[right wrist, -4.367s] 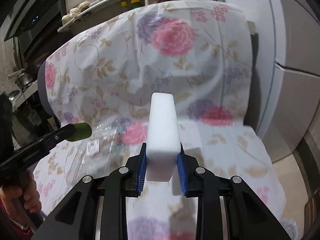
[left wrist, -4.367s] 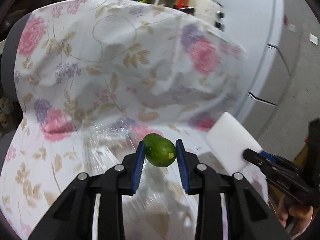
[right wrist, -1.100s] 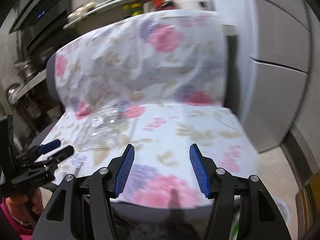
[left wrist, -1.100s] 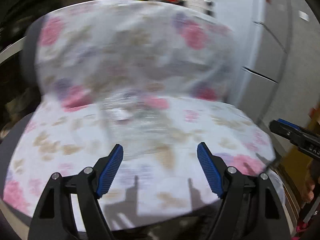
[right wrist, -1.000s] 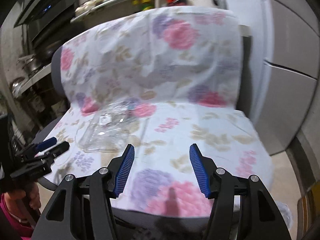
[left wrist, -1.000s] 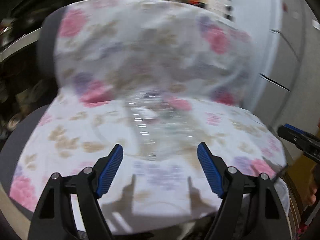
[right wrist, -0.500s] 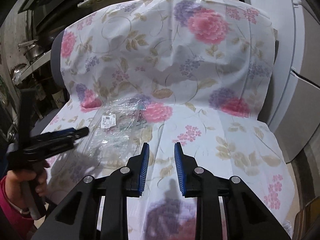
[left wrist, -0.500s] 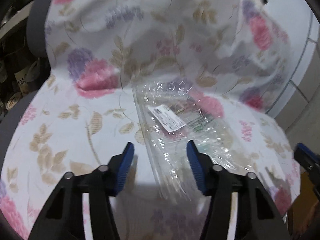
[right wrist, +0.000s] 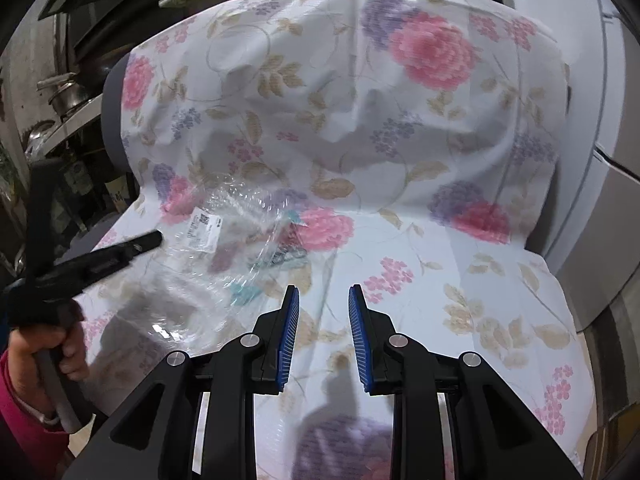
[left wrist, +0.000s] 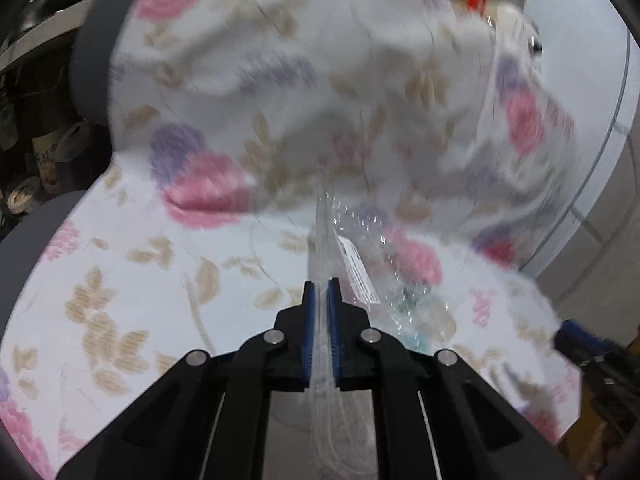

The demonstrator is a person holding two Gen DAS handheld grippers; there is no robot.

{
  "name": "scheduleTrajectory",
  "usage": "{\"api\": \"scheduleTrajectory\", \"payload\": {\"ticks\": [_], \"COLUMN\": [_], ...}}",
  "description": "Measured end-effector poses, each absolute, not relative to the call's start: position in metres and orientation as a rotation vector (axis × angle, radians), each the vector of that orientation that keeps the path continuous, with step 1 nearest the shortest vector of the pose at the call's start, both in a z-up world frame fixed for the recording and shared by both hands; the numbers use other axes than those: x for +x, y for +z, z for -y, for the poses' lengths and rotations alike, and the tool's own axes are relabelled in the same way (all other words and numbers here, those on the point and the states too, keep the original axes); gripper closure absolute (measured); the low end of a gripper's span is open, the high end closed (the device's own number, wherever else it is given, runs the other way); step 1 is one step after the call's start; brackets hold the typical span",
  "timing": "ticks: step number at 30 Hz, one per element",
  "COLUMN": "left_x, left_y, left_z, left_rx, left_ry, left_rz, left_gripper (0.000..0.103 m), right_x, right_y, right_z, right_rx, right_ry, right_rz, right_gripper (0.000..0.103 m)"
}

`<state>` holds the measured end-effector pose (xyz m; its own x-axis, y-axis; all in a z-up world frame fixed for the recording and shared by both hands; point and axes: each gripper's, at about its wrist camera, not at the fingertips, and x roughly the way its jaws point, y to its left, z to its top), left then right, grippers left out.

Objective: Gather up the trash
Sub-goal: 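Grasp the clear plastic food tray edge with the left gripper, then grasp the small clear packet with the right gripper while the left holds the tray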

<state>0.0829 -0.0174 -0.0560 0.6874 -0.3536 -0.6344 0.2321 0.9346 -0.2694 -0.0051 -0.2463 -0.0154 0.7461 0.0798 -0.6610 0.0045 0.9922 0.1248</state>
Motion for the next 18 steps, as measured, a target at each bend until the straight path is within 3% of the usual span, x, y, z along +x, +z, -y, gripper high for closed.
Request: {"api": "scheduleTrajectory", "payload": {"ticks": [3,6,18], "left_x": [0.074,0.073,0.089], "left_y": [-0.041,-0.041,-0.086], "left_z": [-0.01,-0.025,-0.048], "left_rx": [-0.204,-0.172,-0.15], "left_ry": [-0.301,-0.252,-0.182], "left_rz": [-0.688,-0.688,-0.808], "left_gripper": [0.098,0.098,0.097], "right_x": [0.008,0.029,0.119], "right_y": [-0.016,-0.026,-0.083], "right_z": [0.239,0.232,0.242], "right_rx": [0.114,0.102,0.197], "right_ry": [0.075,0.099,0.107], "right_rz": [-0.744,-0.786,-0.957], "right_gripper": [0.072,0.05,0.05]}}
